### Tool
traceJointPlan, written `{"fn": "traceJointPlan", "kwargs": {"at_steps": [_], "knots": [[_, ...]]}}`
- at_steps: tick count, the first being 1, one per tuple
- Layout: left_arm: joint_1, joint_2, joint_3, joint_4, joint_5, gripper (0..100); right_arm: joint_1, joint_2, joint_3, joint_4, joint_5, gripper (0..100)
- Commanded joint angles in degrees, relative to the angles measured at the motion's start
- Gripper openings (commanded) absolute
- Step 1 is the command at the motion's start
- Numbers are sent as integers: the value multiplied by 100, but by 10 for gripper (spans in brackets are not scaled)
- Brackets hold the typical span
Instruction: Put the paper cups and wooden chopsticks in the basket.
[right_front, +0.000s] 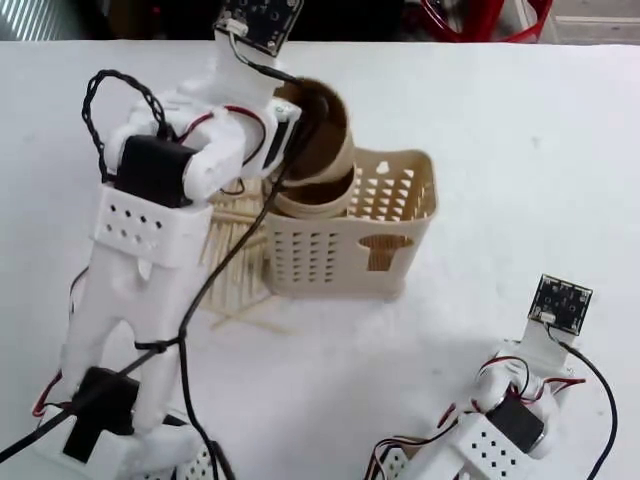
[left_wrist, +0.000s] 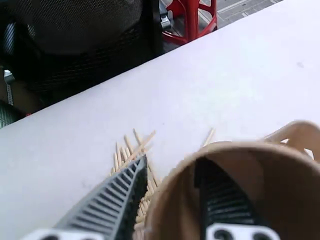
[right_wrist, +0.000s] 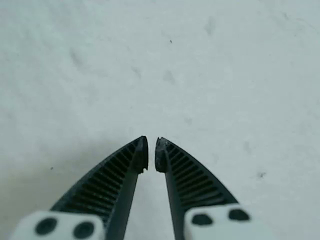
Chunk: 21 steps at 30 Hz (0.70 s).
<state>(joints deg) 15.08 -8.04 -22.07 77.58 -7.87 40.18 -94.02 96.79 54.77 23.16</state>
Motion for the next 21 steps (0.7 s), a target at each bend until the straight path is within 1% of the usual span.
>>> {"fn": "traceJointPlan", "kwargs": {"at_steps": [1,7,13,21], "knots": [[57,-75,-316,281,-44,169,22,-22,35,-75,-44,45],[40,-180,-404,369,-35,169,22,-22,35,-75,-44,45],[110,-725,-440,316,-35,168,22,-22,35,-75,-44,45],[119,-725,-431,237,-44,168,22,-22,35,-75,-44,45]]}}
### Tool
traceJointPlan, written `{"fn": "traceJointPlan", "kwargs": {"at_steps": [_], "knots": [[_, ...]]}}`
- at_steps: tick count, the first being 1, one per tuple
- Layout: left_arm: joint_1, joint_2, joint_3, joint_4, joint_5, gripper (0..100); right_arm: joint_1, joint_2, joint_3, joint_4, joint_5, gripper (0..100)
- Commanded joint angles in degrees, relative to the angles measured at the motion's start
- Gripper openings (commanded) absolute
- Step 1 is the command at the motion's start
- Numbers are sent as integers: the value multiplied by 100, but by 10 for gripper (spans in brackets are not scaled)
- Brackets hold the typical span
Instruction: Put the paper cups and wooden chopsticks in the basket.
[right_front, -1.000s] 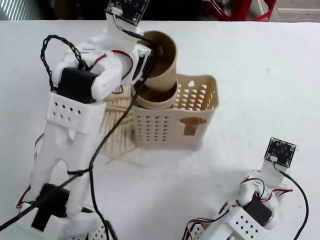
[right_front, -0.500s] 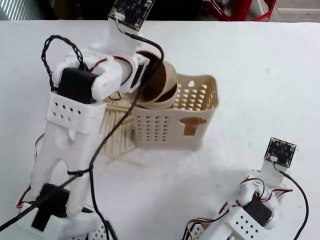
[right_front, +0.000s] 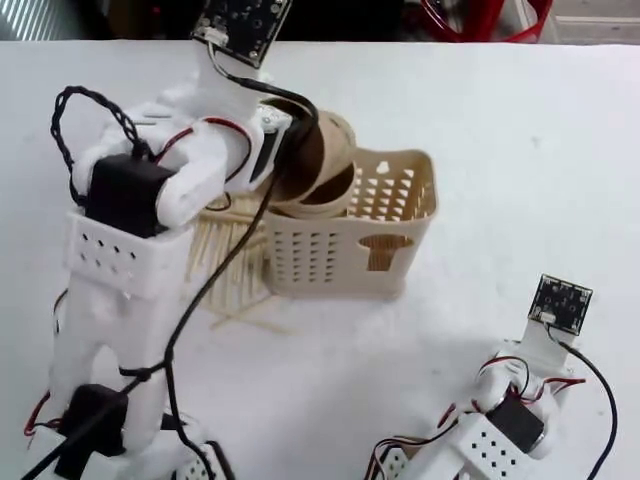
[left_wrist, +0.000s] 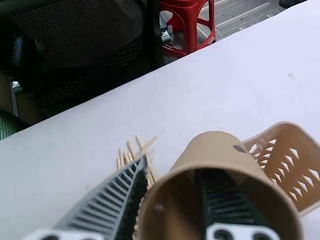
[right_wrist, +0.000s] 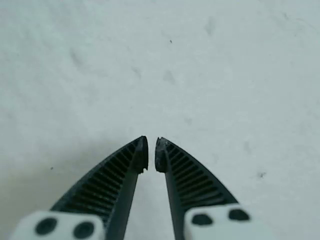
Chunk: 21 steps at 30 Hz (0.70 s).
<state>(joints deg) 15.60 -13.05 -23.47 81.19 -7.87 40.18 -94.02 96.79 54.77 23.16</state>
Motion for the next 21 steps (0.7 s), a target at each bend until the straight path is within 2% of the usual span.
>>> {"fn": "traceJointPlan", "kwargs": {"at_steps": [1,16,21], "knots": [[66,-224,-255,-211,-44,168,22,-22,35,-75,-44,45],[233,-207,-229,-431,-35,168,22,-22,35,-75,-44,45],[101,-268,325,-360,-44,168,22,-22,35,-75,-44,45]]}}
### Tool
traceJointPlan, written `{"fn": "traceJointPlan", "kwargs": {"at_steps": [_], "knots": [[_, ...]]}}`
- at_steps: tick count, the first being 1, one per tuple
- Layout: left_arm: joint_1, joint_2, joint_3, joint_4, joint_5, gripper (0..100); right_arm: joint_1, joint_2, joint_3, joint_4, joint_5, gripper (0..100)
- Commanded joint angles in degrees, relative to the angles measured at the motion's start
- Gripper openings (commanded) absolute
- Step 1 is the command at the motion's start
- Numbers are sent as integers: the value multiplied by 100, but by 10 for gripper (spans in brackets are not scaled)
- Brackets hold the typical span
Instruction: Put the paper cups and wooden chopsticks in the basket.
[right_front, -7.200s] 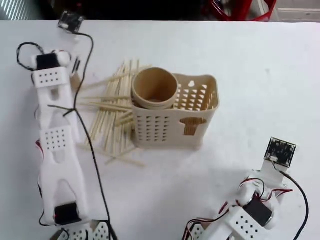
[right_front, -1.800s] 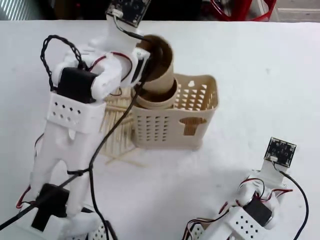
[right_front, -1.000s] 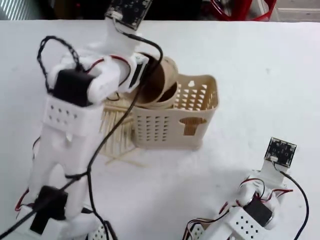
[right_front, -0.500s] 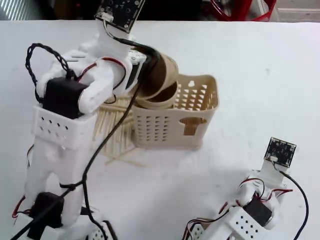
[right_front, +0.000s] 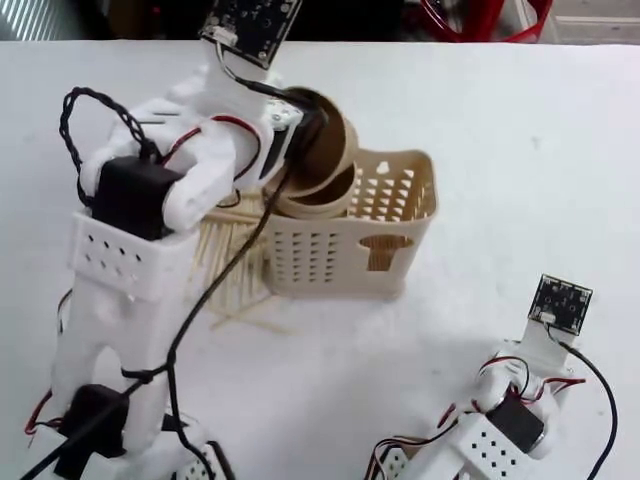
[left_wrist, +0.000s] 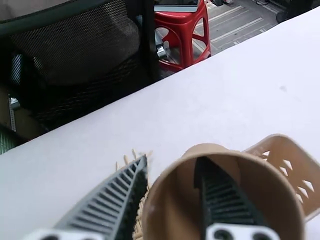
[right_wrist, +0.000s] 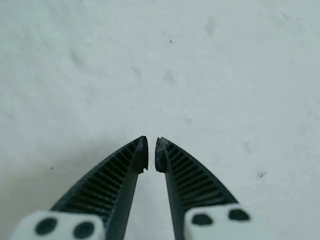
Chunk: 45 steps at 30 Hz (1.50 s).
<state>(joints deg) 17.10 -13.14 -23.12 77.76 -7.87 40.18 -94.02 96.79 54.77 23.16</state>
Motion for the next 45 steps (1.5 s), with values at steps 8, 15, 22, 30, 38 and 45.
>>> {"fn": "traceJointPlan", "kwargs": {"at_steps": [8,15,22,30,38,45], "knots": [[-523,-259,1055,-308,-44,154,22,-22,35,-75,-44,45],[-497,-233,176,105,-44,18,22,-22,35,-75,-44,45],[-215,-207,-668,1020,-132,23,22,-22,35,-75,-44,45],[514,-215,-738,1626,-220,23,22,-22,35,-75,-44,45],[576,-215,-712,2215,-229,23,22,-22,35,-75,-44,45],[558,-207,-695,2251,-246,29,22,-22,35,-75,-44,45]]}}
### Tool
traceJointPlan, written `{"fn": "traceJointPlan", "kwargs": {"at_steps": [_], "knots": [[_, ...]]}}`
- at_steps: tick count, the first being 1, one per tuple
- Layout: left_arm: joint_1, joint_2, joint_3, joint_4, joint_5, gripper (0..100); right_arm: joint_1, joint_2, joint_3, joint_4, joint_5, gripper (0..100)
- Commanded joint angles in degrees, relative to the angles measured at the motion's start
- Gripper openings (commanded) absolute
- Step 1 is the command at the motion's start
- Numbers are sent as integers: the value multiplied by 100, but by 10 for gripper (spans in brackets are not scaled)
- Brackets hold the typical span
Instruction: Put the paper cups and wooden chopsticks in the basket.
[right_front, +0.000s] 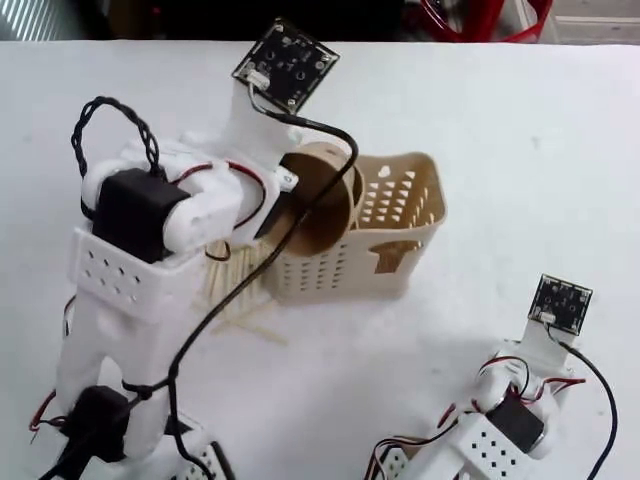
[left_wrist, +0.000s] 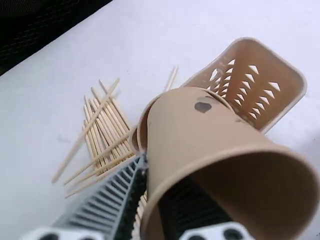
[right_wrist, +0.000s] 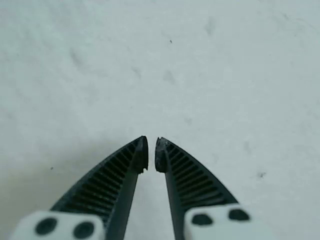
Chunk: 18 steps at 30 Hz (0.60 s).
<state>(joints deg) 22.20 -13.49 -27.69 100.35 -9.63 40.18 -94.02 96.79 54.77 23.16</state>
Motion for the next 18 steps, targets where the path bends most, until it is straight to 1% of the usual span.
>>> {"fn": "traceJointPlan", "kwargs": {"at_steps": [1,5,7,11,18], "knots": [[48,-171,-237,-18,-70,44,22,-22,35,-75,-44,45],[48,-171,-237,-264,-79,137,22,-22,35,-75,-44,45],[48,-171,-237,-448,-88,135,22,-22,35,-75,-44,45],[40,-171,-237,-941,-352,128,22,-22,35,-75,-44,45],[-13,-180,-229,-1433,-334,128,22,-22,35,-75,-44,45]]}}
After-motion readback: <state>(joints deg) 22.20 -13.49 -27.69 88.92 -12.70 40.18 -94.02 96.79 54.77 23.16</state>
